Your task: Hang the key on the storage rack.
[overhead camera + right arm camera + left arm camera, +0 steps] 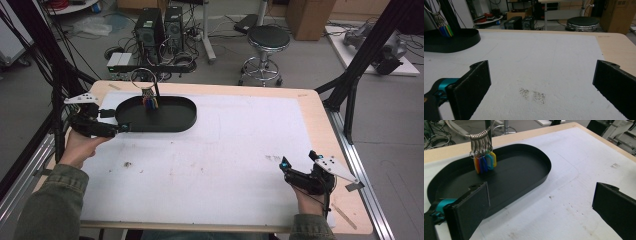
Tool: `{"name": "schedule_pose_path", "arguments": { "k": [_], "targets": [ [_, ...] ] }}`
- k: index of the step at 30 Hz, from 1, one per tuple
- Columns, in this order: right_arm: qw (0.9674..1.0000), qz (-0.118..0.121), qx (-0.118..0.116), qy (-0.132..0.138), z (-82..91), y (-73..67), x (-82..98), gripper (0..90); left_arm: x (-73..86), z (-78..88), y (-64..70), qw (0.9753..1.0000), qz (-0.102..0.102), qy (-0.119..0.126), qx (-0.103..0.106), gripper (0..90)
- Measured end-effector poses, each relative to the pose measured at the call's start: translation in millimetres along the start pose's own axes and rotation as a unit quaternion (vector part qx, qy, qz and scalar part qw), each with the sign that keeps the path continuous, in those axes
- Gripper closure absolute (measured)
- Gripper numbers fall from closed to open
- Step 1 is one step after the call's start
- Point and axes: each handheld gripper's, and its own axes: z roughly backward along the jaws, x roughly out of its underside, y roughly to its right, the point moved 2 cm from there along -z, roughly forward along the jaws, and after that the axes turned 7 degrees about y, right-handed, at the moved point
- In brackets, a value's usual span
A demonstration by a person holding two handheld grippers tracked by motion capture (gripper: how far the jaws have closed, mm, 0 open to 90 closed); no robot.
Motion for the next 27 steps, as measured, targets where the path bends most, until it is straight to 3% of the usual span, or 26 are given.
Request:
{"name": "schedule_pose_path", "arguments": {
  "k": [6, 19, 27],
  "targets": [
    [1.0000, 0.000, 0.000, 0.001, 0.6, 0.0, -0.3, 0.5, 14.7, 5.8, -0.8, 0.9999, 0.013, 0.008, -0.006, 1.6],
    [1.0000, 0.001, 0.000, 0.000, 1.1, 0.8, -0.2, 0.5, 43.0, 12.3, 7.8, 0.9998, 0.000, -0.005, -0.018, 1.7],
    [1.0000, -0.002, 0.000, 0.001, 1.6, 0.8, -0.3, 0.5, 63.8, 15.3, 8.4, 0.9995, 0.009, 0.004, -0.029, 1.7]
  ]
}}
